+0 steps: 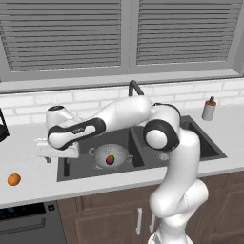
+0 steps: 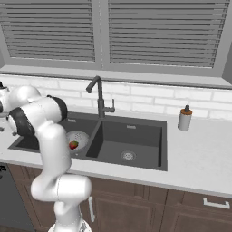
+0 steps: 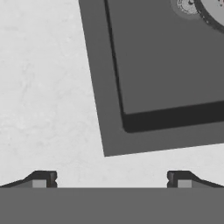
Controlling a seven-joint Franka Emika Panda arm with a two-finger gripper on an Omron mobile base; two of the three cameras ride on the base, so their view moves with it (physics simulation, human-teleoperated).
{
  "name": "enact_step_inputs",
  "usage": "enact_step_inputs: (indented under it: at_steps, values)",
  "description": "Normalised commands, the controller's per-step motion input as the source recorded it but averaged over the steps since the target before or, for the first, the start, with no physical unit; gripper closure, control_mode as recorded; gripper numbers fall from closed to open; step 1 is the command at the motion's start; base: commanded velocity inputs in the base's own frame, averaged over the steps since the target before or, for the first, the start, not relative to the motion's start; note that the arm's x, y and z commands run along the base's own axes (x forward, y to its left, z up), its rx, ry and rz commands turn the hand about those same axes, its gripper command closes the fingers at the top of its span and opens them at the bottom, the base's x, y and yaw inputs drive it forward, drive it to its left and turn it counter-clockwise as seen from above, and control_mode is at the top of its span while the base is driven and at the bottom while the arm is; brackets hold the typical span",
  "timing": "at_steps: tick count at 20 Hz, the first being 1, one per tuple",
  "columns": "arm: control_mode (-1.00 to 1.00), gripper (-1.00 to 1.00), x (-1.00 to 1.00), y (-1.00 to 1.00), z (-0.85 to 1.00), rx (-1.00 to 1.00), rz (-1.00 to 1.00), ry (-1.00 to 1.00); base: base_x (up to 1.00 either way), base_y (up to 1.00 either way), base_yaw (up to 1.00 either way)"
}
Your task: Put the colander in the sink, put the mango, tangerine in the colander, and turn on the sink faucet and pour water over the colander.
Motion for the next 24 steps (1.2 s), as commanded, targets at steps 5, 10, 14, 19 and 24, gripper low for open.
enact_step_inputs:
  at_steps: [5, 10, 14, 19, 24]
  values:
    - [-1.0, -1.0, -0.03, 0.71, 0.0, 0.0, 0.0, 0.0, 0.0, 0.0, 0.0]
    - [-1.0, -1.0, 0.0, 0.69, 0.0, 0.0, -0.01, 0.0, 0.0, 0.0, 0.0]
    - [-1.0, -1.0, 0.0, 0.54, 0.0, 0.0, -0.03, 0.0, 0.0, 0.0, 0.0]
    - [-1.0, -1.0, 0.0, 0.45, -0.05, 0.0, -0.05, 0.0, 0.0, 0.0, 0.0]
    - [-1.0, -1.0, 0.0, 0.3, -0.22, 0.0, -0.01, 0.0, 0.0, 0.0, 0.0]
